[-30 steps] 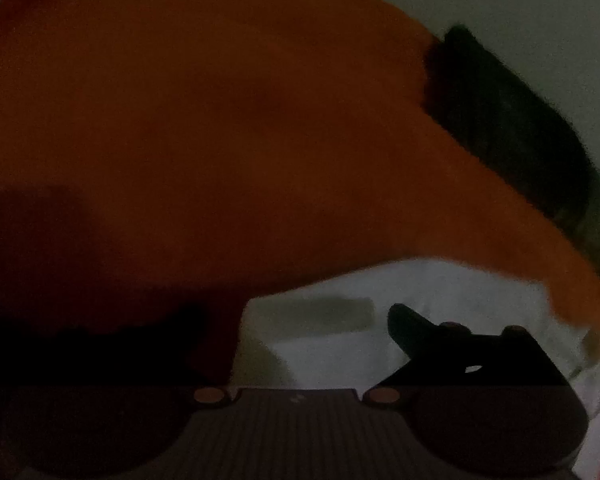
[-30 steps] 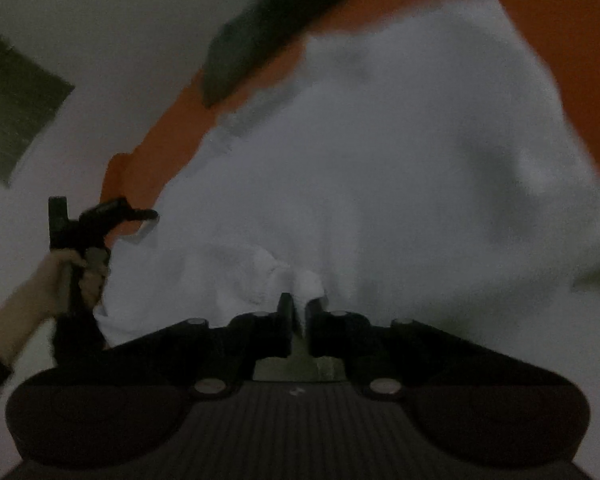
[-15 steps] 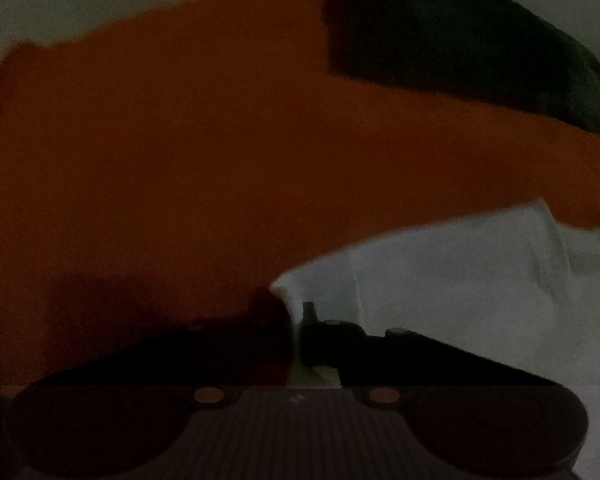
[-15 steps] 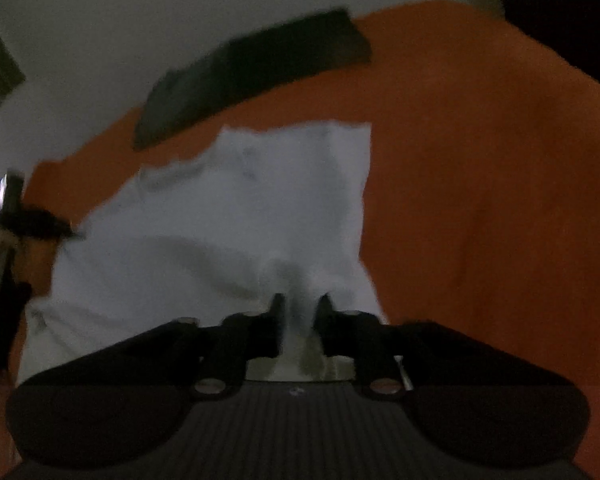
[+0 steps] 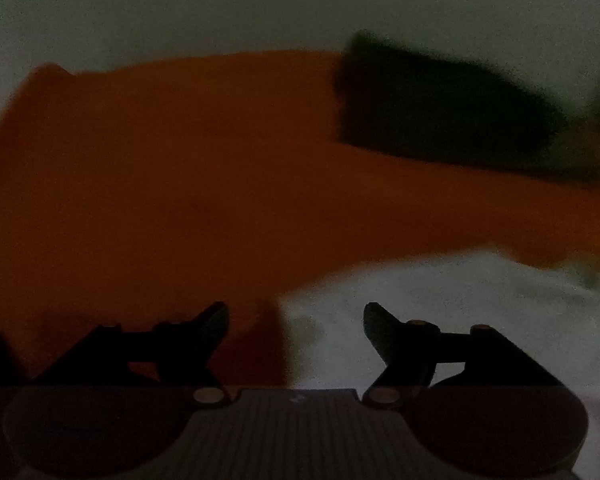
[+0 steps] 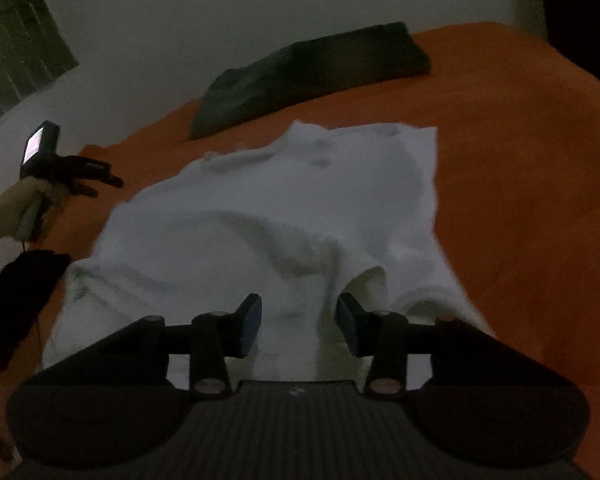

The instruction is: Fold clothes

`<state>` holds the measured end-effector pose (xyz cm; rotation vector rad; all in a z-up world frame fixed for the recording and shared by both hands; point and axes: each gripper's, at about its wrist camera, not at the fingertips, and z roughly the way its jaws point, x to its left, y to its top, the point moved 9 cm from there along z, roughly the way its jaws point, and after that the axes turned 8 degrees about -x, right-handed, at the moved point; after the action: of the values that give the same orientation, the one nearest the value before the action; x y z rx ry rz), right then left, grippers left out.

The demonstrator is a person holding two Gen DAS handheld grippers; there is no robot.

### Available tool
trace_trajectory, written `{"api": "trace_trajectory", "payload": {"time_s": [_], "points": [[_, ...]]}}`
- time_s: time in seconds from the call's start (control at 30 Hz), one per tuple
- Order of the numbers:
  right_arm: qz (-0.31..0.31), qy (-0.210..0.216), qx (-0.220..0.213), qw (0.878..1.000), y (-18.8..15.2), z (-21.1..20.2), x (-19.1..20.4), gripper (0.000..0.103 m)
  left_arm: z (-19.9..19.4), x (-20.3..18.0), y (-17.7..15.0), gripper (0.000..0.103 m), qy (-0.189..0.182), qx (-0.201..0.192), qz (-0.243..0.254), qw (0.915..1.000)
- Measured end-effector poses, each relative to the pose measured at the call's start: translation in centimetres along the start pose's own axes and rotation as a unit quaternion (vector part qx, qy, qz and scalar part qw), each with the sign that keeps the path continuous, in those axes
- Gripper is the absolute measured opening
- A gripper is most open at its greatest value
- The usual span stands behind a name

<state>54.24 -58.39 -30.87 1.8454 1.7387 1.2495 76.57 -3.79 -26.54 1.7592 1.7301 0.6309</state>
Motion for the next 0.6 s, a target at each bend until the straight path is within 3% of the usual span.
{"api": "trace_trajectory", "payload": {"time_s": [0.03, 0.07, 0.13, 0.2, 0.27, 0.37, 0.43, 0.5, 0.6], "points": [[-0.006, 0.006, 0.001, 1.0, -0.1, 0.0, 0.6, 0.047, -2.4, -0.4, -1.7, 0.083, -0.028, -0.014, 0.001, 0.9995], [-0.018, 0.015, 0.003, 1.0, -0.2, -0.1, 1.3, 0.047, -4.7, -0.7, -3.8, 0.092, -0.026, -0.033, 0.018, 0.999], [-0.061, 0.042, 0.009, 0.997, -0.3, 0.5, 3.4, 0.047, -7.8, -0.9, -8.1, 0.092, -0.026, -0.054, 0.061, 0.9963], [-0.122, 0.076, 0.018, 0.989, -0.2, 1.5, 6.4, 0.047, -9.8, -1.1, -11.6, 0.08, -0.031, -0.066, 0.094, 0.9929], [-0.186, 0.121, 0.023, 0.975, 0.9, 2.9, 10.1, 0.046, -10.3, -1.7, -14.1, 0.077, -0.045, -0.069, 0.125, 0.9888], [-0.237, 0.179, 0.028, 0.954, 4.7, 6.8, 15.8, 0.046, -8.6, -3.2, -15.4, 0.062, -0.042, -0.08, 0.187, 0.9781], [-0.249, 0.21, 0.036, 0.945, 7.5, 10.7, 19.7, 0.046, -8.4, -3.5, -16.2, 0.039, -0.048, -0.083, 0.199, 0.9752], [-0.246, 0.244, 0.087, 0.934, 9.0, 16.0, 23.5, 0.046, -6.7, -3.1, -16.5, 0.009, -0.048, -0.095, 0.185, 0.977], [-0.227, 0.258, 0.147, 0.927, 9.6, 24.3, 28.1, 0.045, -5.5, -0.7, -16.7, 0.008, -0.037, -0.116, 0.133, 0.9836]]}}
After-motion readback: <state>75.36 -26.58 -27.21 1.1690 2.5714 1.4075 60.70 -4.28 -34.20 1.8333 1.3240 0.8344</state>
